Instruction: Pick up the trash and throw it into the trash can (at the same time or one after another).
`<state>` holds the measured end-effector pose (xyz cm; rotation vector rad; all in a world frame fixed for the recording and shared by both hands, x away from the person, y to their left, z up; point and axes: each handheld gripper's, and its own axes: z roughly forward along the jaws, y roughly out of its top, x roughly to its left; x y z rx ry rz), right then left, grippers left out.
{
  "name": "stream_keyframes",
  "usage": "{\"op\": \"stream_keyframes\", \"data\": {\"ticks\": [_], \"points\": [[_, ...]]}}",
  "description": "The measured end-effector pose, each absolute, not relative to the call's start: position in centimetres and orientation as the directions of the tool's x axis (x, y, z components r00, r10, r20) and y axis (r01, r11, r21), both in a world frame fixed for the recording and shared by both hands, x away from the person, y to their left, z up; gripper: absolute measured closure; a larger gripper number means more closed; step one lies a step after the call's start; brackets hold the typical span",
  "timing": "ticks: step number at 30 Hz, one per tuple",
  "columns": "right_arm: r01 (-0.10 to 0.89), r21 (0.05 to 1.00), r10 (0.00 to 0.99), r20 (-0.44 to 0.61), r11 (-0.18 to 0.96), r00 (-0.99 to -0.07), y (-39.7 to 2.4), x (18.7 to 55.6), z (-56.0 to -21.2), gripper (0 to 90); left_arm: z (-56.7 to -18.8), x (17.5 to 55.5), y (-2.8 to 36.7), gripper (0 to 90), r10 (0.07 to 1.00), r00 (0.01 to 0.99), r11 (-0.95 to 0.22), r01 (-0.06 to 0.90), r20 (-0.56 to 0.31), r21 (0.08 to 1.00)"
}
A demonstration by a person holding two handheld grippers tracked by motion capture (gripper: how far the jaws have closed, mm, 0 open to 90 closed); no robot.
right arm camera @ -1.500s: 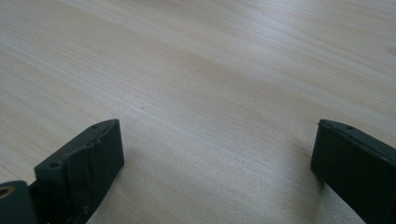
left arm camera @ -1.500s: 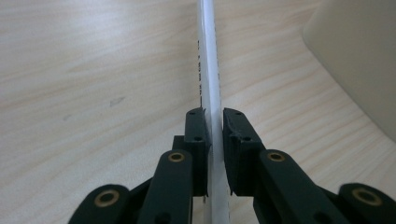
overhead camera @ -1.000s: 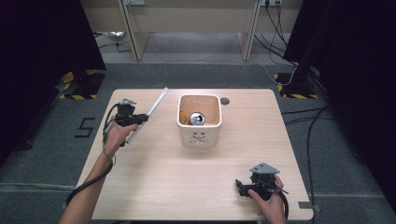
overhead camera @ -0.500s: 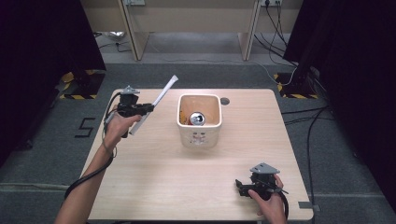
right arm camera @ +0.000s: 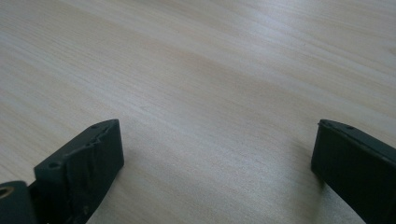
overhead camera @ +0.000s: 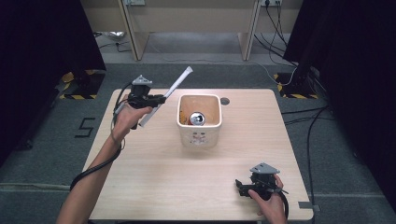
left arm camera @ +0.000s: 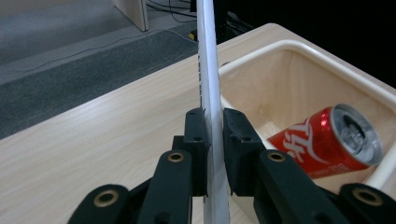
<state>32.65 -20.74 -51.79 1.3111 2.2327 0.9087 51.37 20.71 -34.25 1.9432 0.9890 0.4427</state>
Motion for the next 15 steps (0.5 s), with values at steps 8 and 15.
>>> {"op": "stream_keyframes", "data": {"ticks": [8, 15], "points": [[0.621, 0.701, 0.874, -0.004, 0.349, -0.486, -20.7, 32.7, -51.8, 1.2, -32.9, 52.0, 17.6, 79.9, 0.757, 0.65, -0.312, 0.438, -0.058, 0.843], [0.62, 0.701, 0.873, -0.007, 0.352, -0.487, -20.7, 32.7, -51.8, 1.1, -32.2, 52.8, 15.2, 79.9, 0.746, 0.663, -0.312, 0.426, -0.059, 0.849]]}}
